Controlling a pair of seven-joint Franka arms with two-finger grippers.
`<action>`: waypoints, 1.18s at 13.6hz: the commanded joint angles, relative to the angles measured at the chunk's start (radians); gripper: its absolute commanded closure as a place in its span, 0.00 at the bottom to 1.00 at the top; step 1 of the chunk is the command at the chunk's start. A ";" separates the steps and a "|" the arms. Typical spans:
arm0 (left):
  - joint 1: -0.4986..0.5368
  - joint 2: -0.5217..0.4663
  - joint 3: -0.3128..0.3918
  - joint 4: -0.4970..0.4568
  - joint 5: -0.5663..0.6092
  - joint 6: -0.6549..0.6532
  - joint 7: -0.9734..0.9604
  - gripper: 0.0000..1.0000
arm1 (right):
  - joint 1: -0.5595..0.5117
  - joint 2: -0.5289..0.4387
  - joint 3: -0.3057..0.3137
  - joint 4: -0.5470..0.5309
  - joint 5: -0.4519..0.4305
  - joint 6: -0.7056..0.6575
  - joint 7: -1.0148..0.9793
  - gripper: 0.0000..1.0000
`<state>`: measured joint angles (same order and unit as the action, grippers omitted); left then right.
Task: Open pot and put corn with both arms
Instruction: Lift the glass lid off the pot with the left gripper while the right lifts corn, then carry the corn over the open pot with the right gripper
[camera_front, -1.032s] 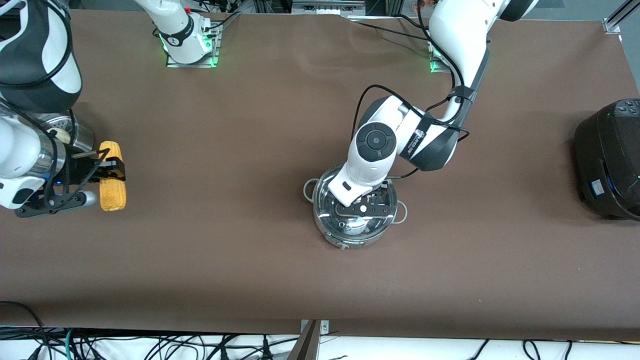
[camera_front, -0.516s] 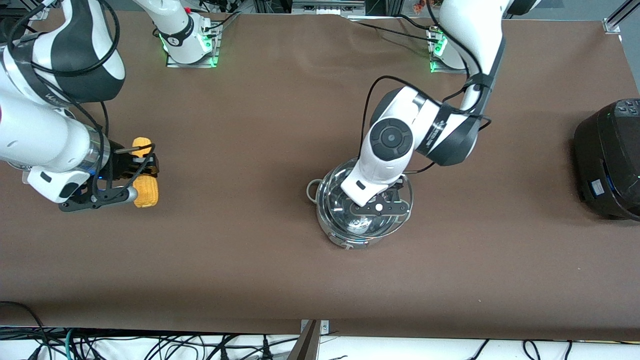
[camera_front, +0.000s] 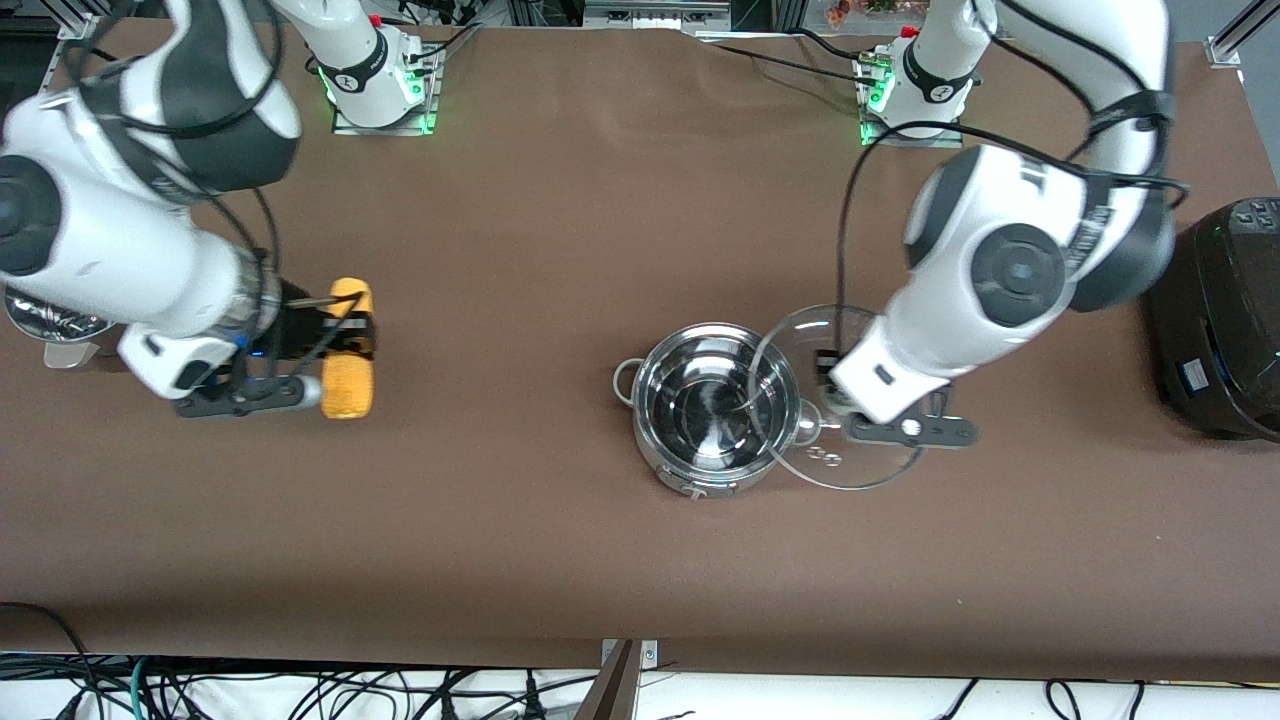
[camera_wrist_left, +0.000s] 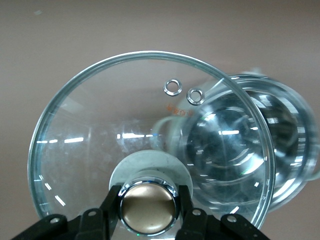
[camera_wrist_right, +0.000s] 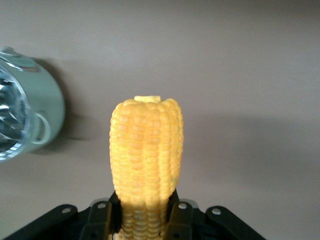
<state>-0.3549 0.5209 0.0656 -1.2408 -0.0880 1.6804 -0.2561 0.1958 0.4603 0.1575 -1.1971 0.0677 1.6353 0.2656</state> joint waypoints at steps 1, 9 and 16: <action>0.086 -0.149 -0.015 -0.224 -0.019 0.010 0.116 1.00 | 0.086 0.047 -0.004 0.039 0.004 0.067 0.119 1.00; 0.272 -0.269 -0.015 -0.581 0.047 0.232 0.377 1.00 | 0.316 0.279 -0.015 0.225 0.000 0.381 0.375 1.00; 0.338 -0.176 -0.012 -0.718 0.047 0.619 0.546 1.00 | 0.453 0.498 -0.084 0.373 -0.009 0.587 0.415 1.00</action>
<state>-0.0218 0.3272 0.0640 -1.9664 -0.0566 2.2406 0.2623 0.6199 0.8639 0.0931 -0.9564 0.0650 2.2007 0.6637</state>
